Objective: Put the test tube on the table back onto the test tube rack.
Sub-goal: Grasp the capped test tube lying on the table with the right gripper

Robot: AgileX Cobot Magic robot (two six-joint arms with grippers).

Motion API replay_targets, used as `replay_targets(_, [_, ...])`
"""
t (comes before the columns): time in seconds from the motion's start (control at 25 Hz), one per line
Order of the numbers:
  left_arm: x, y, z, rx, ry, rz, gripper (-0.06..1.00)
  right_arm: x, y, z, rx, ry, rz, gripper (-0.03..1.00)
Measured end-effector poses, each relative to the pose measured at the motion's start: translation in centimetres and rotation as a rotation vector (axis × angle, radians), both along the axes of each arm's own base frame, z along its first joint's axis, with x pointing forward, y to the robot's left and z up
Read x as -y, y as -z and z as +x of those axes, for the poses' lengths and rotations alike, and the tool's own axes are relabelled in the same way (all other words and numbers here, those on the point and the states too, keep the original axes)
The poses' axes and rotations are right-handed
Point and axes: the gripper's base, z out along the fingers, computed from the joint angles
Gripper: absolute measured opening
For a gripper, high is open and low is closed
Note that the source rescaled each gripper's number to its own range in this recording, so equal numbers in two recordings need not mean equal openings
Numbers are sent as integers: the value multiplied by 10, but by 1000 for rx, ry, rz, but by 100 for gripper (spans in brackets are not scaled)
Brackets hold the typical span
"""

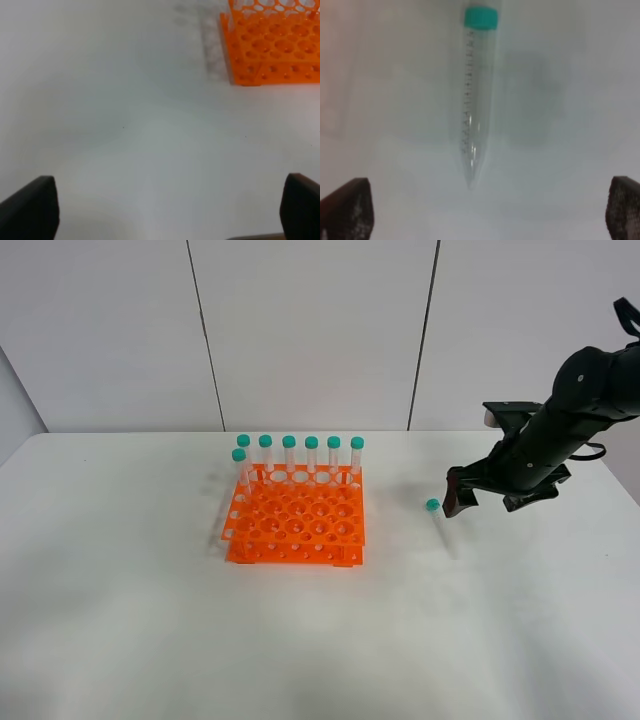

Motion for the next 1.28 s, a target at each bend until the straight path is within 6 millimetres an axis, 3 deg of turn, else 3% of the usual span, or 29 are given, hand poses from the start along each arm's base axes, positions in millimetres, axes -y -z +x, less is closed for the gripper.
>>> replay_targets(0.28, [0,0,0,0,0,0,100,-37,26,7,33,-85,-47,100])
replay_targets(0.56, [0,0,0,0,0,0,100,-34,55,10,-52,-31,-111,100])
replay_targets(1.12, [0,0,0,0,0,0,100,-34,74,11,-97,-8,-110,100])
replay_targets(1.28, [0,0,0,0,0,0,100,-34,74,11,-95,-8,-110,92])
